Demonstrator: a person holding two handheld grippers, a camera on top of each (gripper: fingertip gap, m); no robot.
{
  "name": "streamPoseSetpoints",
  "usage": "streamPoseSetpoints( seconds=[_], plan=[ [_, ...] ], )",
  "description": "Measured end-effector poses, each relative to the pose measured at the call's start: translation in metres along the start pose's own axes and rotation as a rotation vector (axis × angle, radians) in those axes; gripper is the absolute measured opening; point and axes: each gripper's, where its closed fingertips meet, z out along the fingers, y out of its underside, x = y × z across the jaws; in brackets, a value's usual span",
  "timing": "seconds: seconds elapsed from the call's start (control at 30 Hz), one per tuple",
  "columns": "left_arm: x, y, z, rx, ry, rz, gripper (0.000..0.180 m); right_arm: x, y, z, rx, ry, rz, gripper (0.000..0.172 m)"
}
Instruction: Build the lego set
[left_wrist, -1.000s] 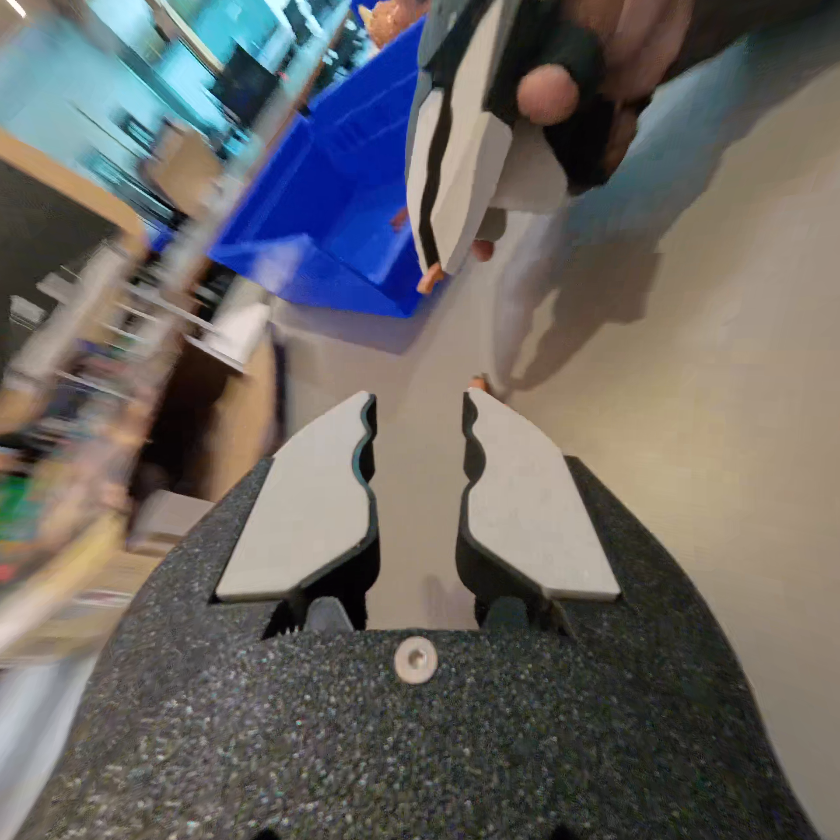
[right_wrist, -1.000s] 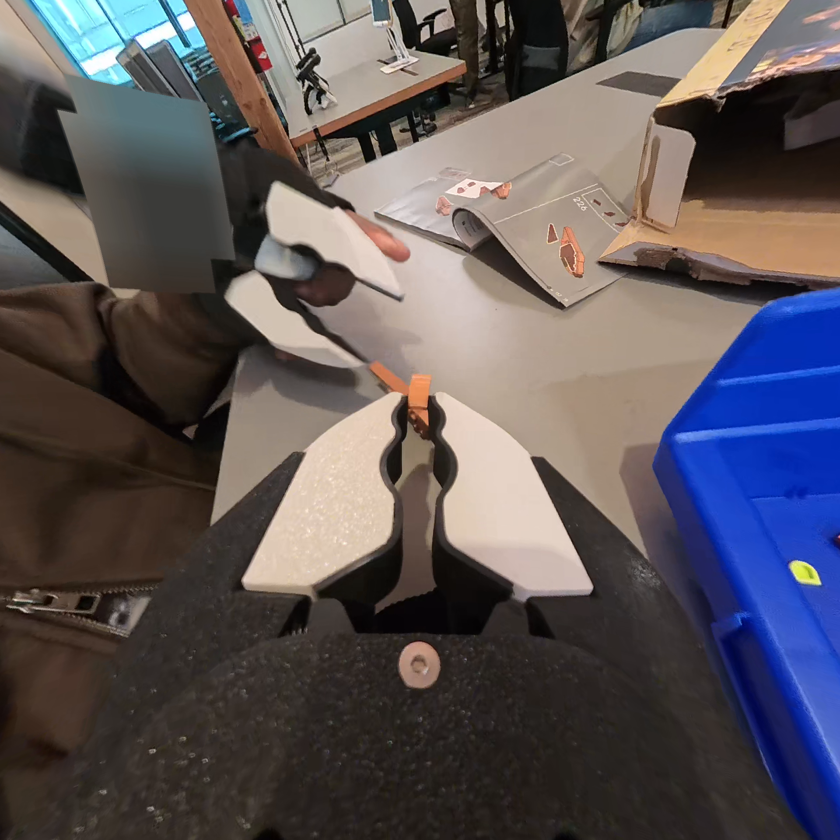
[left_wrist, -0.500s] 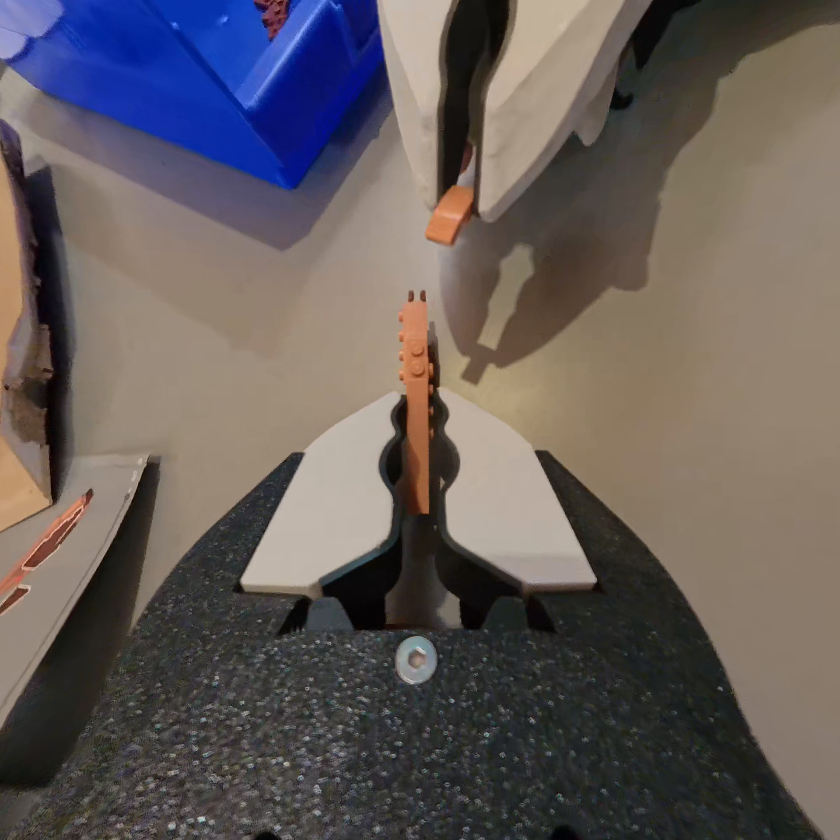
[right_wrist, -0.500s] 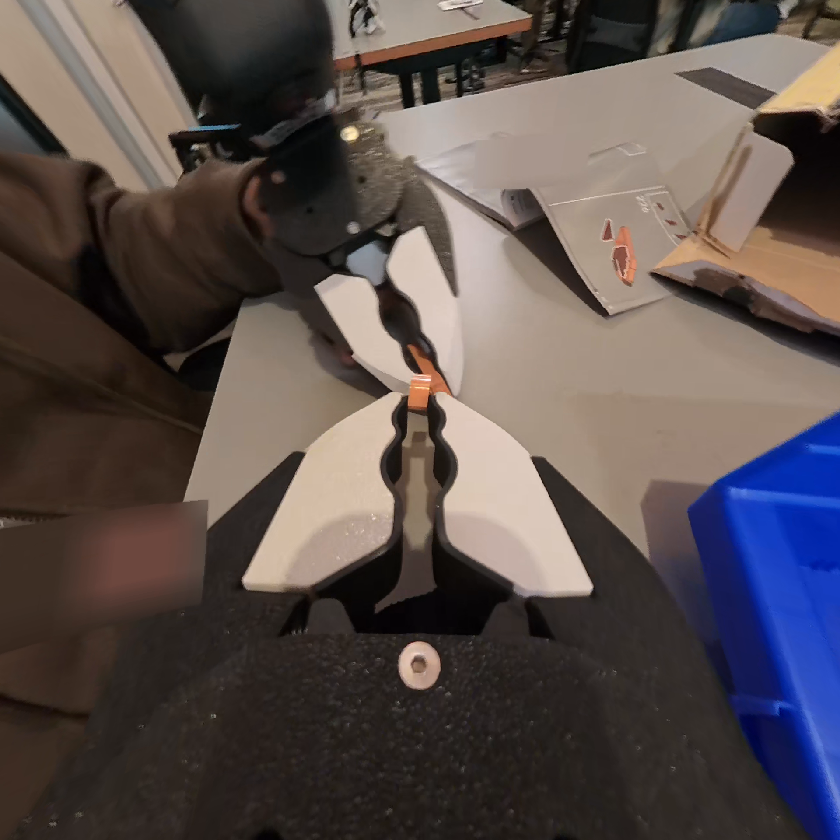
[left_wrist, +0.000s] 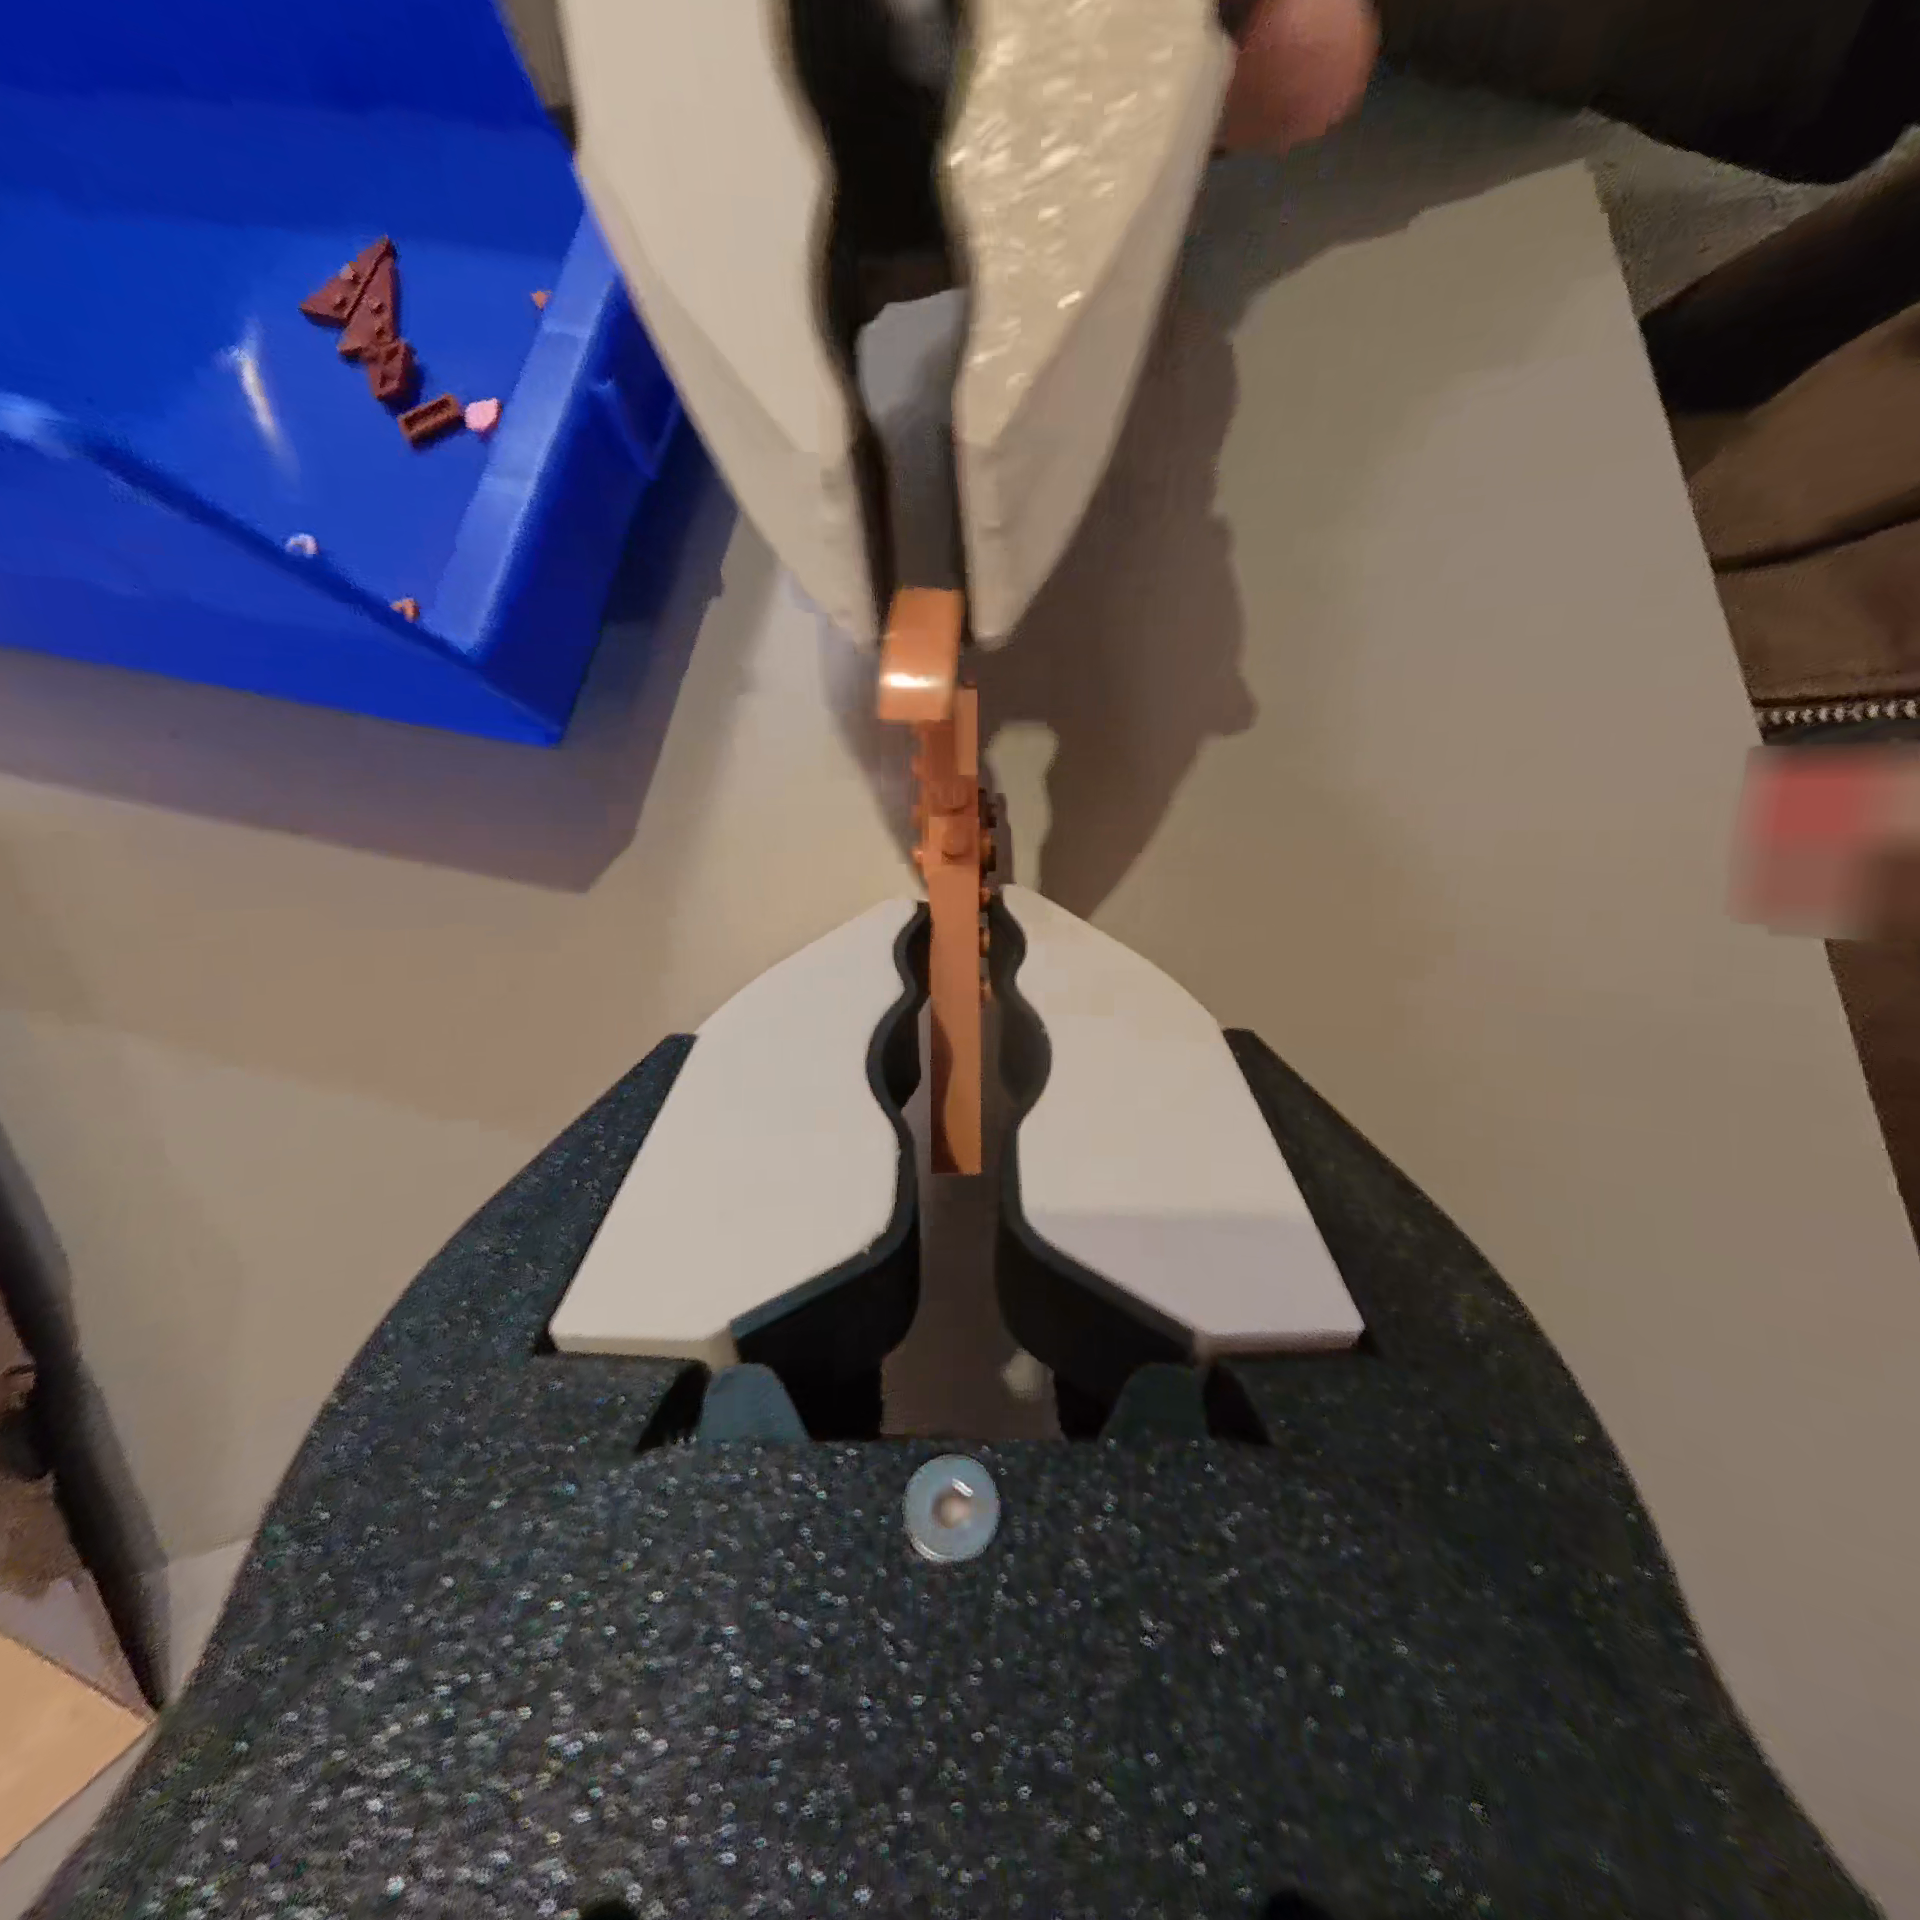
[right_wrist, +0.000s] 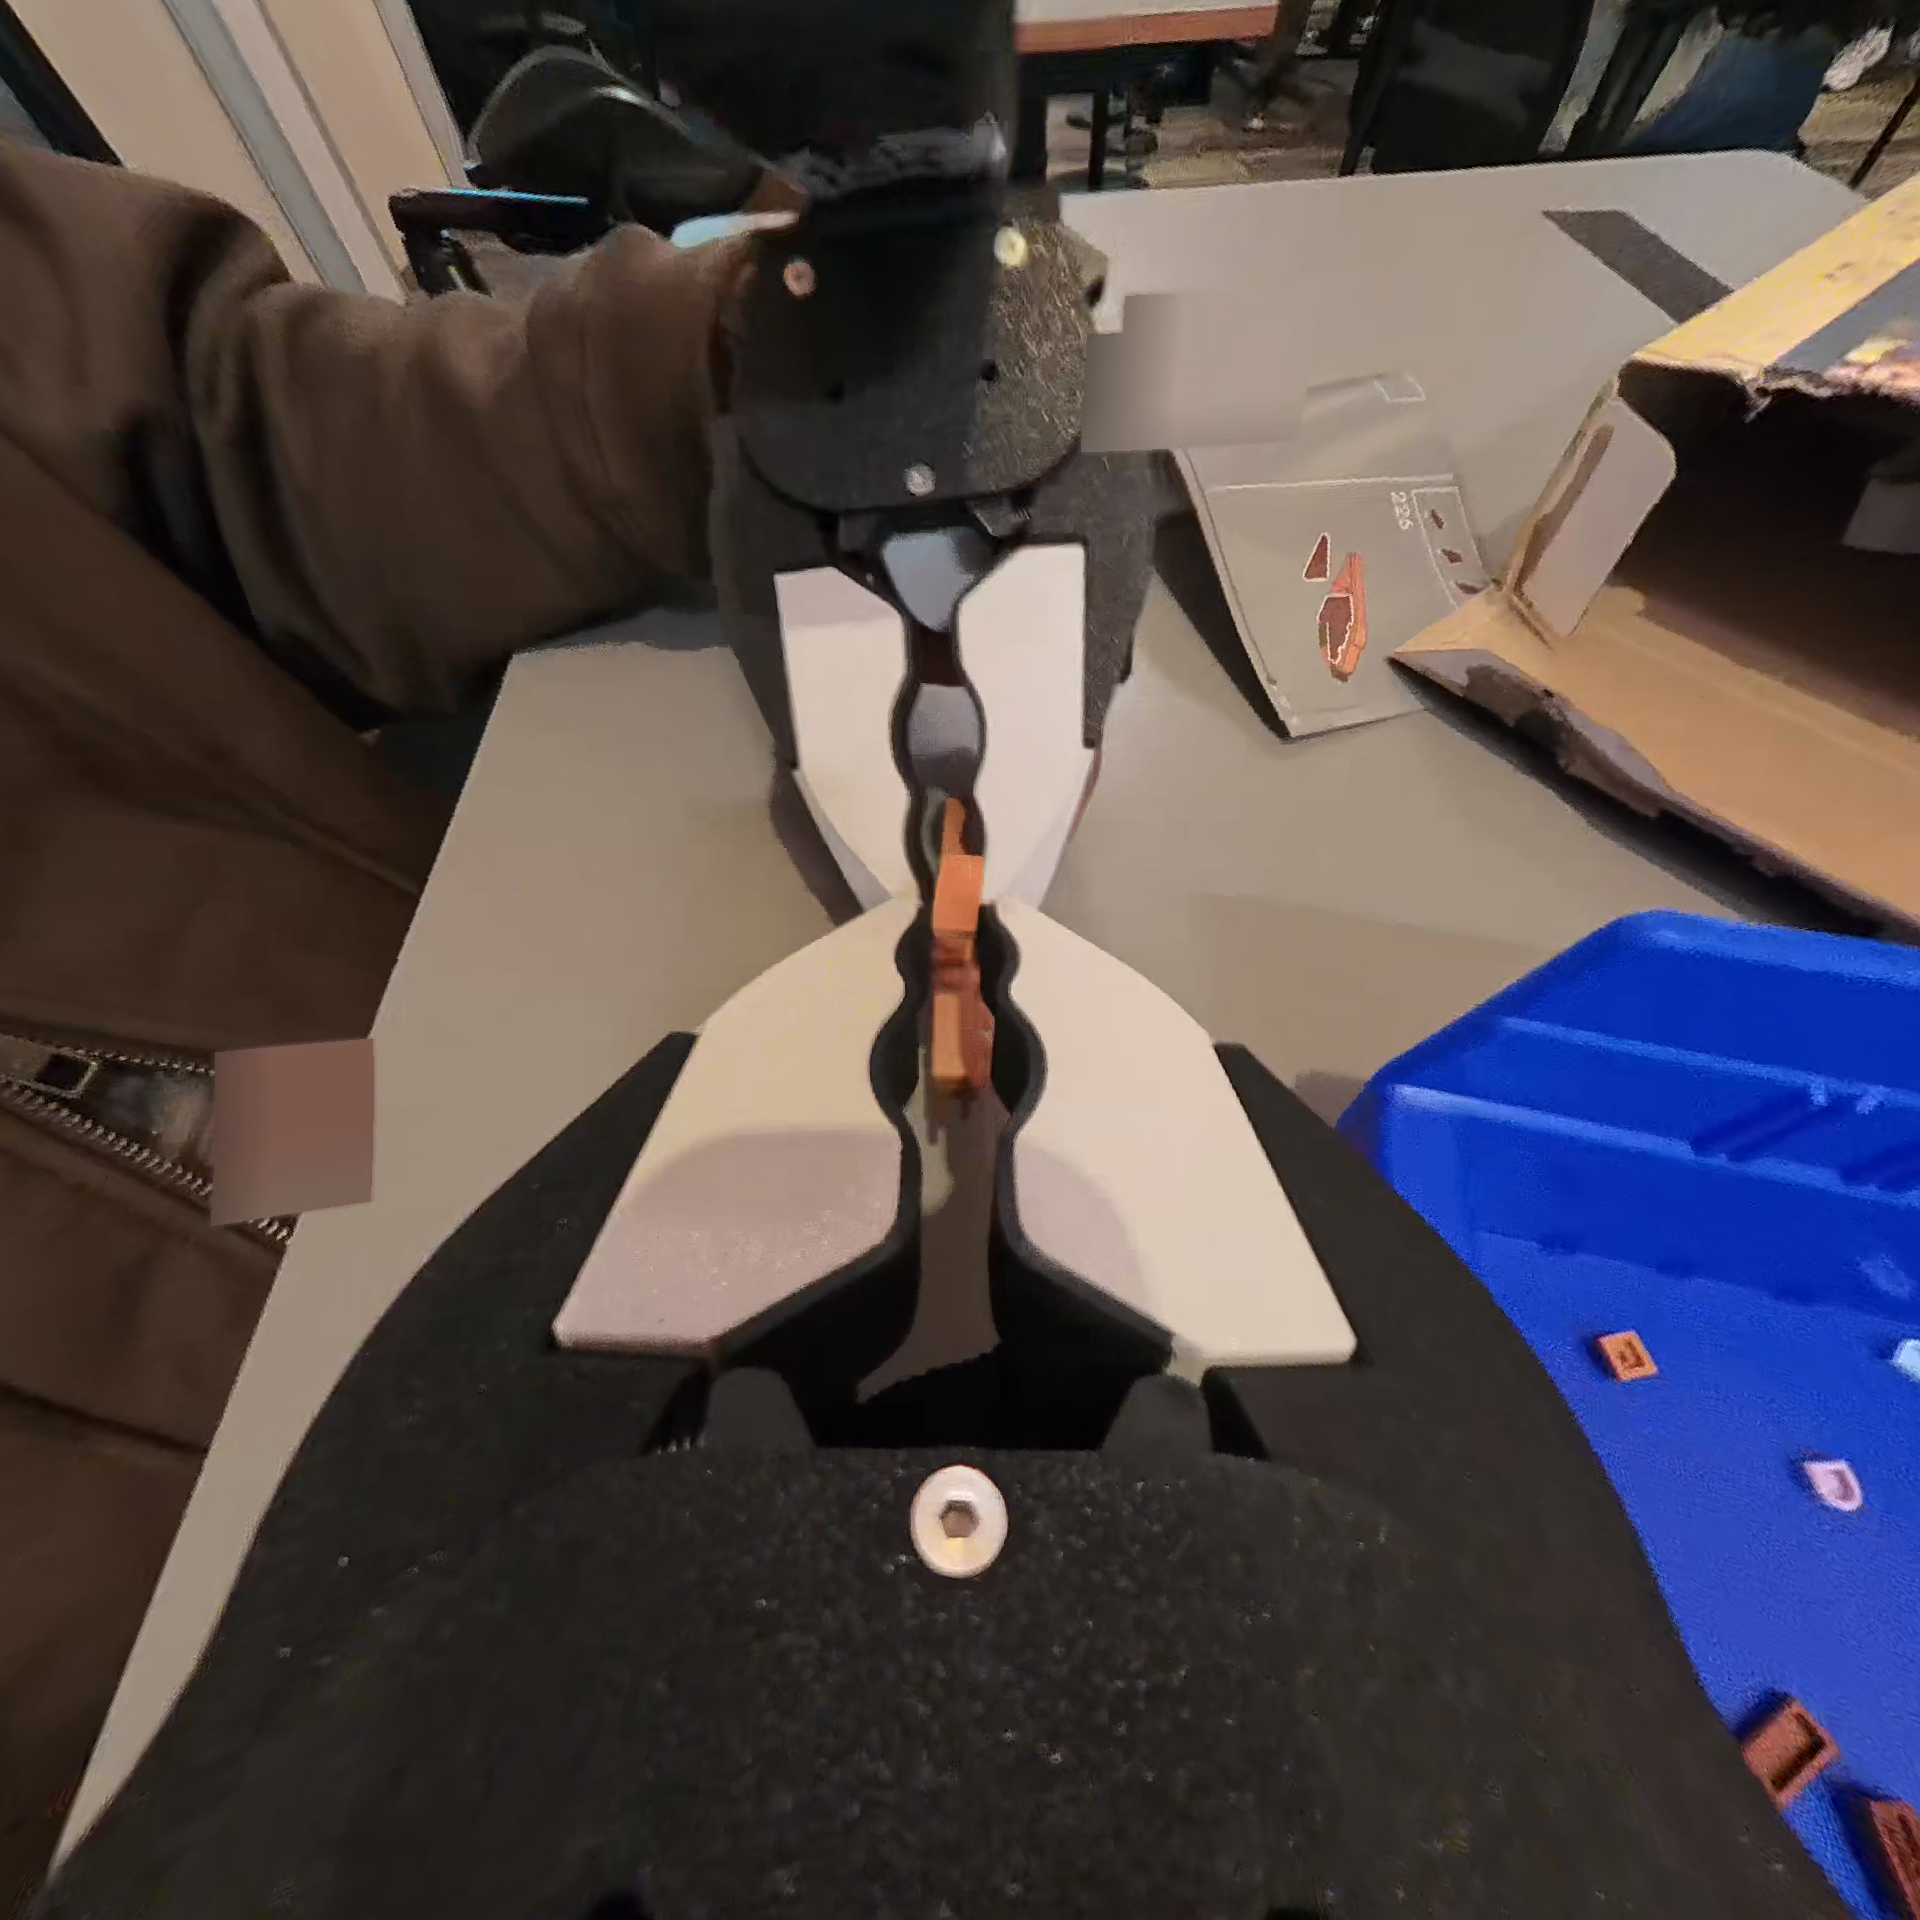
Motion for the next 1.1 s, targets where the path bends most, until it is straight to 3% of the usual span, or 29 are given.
streamPoseSetpoints(
  seconds=[0.17, 1.1],
  plan=[
    [0.006, -0.001, -0.001, 0.022, 0.002, 0.021, 0.010, -0.006, 0.016, 0.009, -0.076, -0.031, 0.012, 0.008],
    [0.006, 0.000, 0.003, -0.001, -0.010, 0.021, 0.010, -0.008, 0.028, 0.018, -0.132, -0.034, 0.031, 0.008]
  ],
)
